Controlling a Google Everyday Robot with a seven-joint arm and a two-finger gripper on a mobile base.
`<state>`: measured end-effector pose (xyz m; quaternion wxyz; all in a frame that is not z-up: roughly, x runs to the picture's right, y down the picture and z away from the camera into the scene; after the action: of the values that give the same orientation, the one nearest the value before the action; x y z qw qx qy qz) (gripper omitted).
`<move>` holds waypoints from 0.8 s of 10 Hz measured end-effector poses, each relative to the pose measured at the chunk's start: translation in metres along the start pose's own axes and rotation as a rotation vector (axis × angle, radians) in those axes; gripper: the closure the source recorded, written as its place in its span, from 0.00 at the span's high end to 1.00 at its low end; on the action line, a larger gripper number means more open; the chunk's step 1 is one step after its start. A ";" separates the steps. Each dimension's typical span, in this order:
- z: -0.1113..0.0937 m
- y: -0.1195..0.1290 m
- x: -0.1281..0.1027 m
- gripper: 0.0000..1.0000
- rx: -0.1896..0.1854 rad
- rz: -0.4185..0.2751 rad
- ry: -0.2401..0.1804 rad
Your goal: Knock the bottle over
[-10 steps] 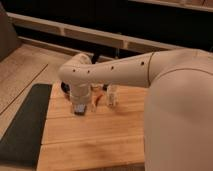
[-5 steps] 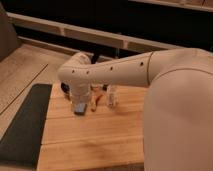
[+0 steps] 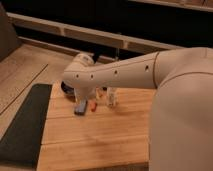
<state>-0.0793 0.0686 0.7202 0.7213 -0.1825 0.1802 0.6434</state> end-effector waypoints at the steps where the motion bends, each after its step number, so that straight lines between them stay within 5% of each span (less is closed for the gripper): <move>1: 0.000 -0.003 0.000 0.65 0.004 0.004 0.001; 5: 0.002 -0.006 0.003 0.65 0.006 0.014 0.007; 8: 0.009 -0.071 0.012 0.65 0.071 0.119 0.028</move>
<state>-0.0072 0.0756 0.7240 0.6851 -0.1545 0.2236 0.6758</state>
